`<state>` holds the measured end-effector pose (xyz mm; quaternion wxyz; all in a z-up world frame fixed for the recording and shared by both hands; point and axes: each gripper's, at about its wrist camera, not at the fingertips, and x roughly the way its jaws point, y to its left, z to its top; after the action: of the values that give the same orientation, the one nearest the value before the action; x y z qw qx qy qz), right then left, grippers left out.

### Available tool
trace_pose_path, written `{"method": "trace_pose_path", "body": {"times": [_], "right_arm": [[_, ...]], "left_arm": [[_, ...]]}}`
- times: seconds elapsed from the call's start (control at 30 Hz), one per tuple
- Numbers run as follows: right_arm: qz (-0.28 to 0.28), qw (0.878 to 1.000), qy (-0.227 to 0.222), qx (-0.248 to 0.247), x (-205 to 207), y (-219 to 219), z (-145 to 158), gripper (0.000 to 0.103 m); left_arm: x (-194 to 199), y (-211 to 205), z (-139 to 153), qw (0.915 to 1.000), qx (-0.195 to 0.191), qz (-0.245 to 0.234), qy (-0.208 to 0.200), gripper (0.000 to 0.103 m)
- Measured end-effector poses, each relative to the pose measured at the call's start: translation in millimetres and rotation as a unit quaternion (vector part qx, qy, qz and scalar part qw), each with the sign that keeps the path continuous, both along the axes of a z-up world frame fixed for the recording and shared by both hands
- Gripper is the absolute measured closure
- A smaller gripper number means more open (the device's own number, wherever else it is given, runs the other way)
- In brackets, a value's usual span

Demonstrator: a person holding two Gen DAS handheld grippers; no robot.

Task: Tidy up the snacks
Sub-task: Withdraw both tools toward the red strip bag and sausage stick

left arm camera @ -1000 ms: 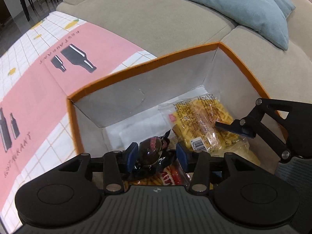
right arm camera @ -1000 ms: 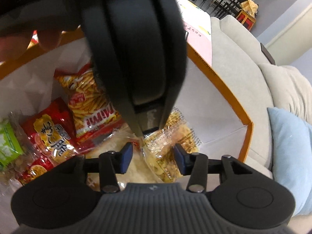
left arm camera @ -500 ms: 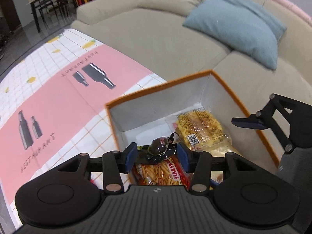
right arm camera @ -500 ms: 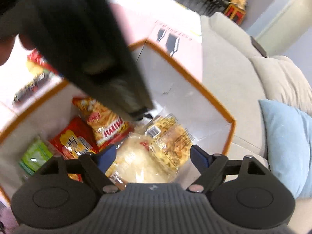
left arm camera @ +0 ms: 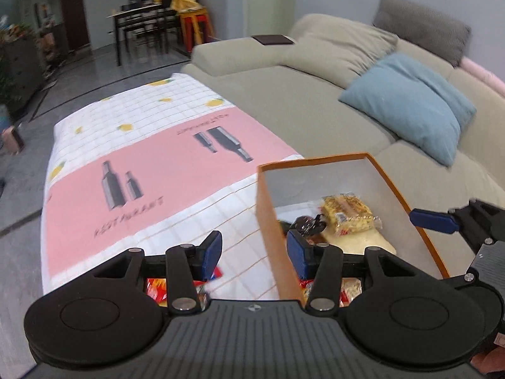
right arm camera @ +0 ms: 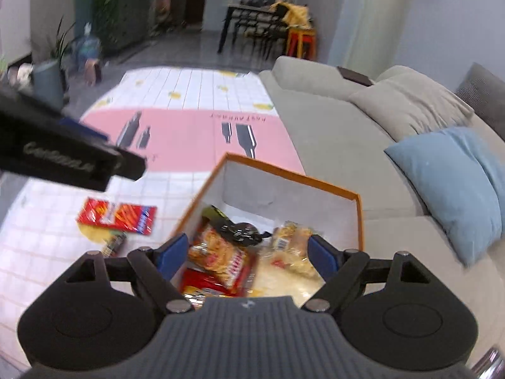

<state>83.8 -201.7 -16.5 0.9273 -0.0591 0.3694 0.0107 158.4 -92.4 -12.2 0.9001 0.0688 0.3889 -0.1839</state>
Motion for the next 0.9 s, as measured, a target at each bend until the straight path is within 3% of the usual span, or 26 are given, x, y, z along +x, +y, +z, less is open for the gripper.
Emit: {"method": "trace_pose_path", "body": {"times": [0.27,0.37,0.6,0.9], "right_arm": [[-0.031,0.998,-0.032,0.047,-40.6,42.3,-5.0,0.022],[-0.033,0.996,-0.041,0.074,-51.7,55.8,-10.2,0.022],[-0.008,0.994,-0.061,0.092,-59.7,90.2,-25.1,0.022],[0.018,0.996,-0.031,0.086,-38.5,131.0,-51.6,0.022]], "left_arm": [[-33.4,58.8,-21.0,0.9966,0.008,0.081,-0.009,0.045],[-42.2,75.0,-35.9,0.9944,0.027,0.102,-0.006,0.045],[-52.5,106.1,-64.2,0.9921,0.052,0.114,0.002,0.045],[-34.5,135.6,-89.2,0.9886,0.057,0.137,0.026,0.045]]}}
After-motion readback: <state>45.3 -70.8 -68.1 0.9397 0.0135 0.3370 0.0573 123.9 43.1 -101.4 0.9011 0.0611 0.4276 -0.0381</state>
